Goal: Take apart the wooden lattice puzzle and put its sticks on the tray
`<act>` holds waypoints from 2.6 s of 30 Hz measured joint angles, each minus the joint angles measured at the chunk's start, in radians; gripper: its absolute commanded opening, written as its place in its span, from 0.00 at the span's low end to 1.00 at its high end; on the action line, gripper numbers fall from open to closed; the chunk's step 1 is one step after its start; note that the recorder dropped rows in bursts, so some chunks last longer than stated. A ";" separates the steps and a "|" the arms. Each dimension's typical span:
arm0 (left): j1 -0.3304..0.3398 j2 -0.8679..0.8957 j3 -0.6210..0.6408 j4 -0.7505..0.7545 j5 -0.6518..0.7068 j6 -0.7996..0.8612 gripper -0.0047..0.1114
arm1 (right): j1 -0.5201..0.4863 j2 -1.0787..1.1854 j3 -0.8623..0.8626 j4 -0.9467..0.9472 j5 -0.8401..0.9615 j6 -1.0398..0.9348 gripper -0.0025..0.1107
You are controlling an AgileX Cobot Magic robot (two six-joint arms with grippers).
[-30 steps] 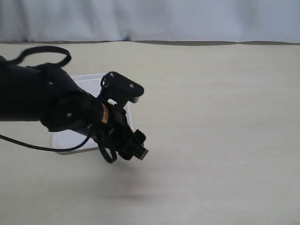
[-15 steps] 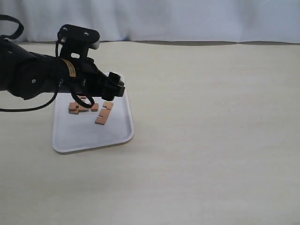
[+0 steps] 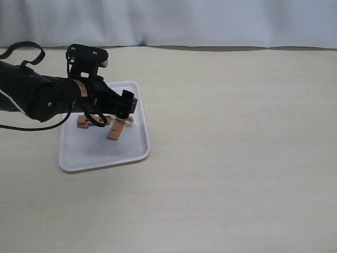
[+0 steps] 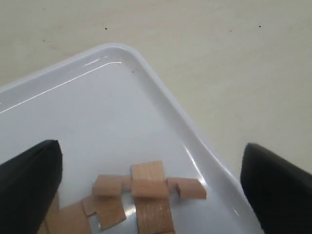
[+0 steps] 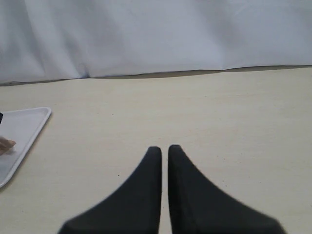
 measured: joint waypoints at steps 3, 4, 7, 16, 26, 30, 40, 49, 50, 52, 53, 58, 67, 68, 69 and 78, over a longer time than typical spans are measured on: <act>0.000 -0.015 -0.014 0.000 0.058 0.000 0.87 | 0.000 0.000 0.000 0.000 0.000 0.000 0.06; 0.000 -0.023 -0.021 0.000 0.092 0.000 0.87 | 0.000 0.000 0.000 0.000 0.000 0.000 0.06; 0.000 -0.069 -0.049 0.000 0.217 0.000 0.86 | 0.000 0.000 0.000 0.000 0.000 0.000 0.06; 0.000 -0.394 -0.080 0.071 0.632 0.000 0.04 | 0.000 0.000 0.000 0.000 0.000 0.000 0.06; 0.185 -0.571 0.018 0.071 1.082 0.082 0.04 | 0.000 0.000 0.000 0.000 0.000 0.000 0.06; 0.260 -0.698 0.130 0.026 0.979 0.082 0.04 | 0.000 0.000 0.000 0.000 0.000 0.000 0.06; 0.292 -0.923 0.271 -0.095 0.779 0.078 0.04 | 0.000 0.000 0.000 0.000 0.000 0.000 0.06; 0.295 -1.241 0.278 -0.101 0.696 0.078 0.04 | 0.000 0.000 0.000 0.000 0.000 0.000 0.06; 0.295 -1.289 0.287 -0.101 0.676 0.078 0.04 | 0.000 0.000 0.000 0.000 0.000 0.000 0.06; 0.295 -1.387 0.313 -0.101 0.634 0.083 0.04 | 0.000 0.000 0.000 0.000 0.000 0.000 0.06; 0.295 -1.437 0.331 -0.101 0.609 0.090 0.04 | 0.000 0.000 0.000 0.000 0.000 0.000 0.06; 0.295 -1.676 0.414 -0.101 0.522 0.120 0.04 | 0.000 0.000 0.000 0.000 0.000 0.000 0.06; 0.295 -1.869 0.440 -0.094 0.515 0.131 0.04 | 0.000 0.000 0.000 0.000 -0.002 0.000 0.06; 0.295 -1.869 0.440 -0.094 0.515 0.131 0.04 | 0.000 0.000 0.000 0.000 -0.002 0.000 0.06; 0.295 -1.869 0.438 -0.096 0.515 0.131 0.04 | 0.000 0.000 0.000 0.000 -0.002 0.000 0.06; 0.295 -1.874 0.548 -0.175 0.432 0.062 0.04 | 0.000 0.000 0.000 0.002 -0.002 0.000 0.06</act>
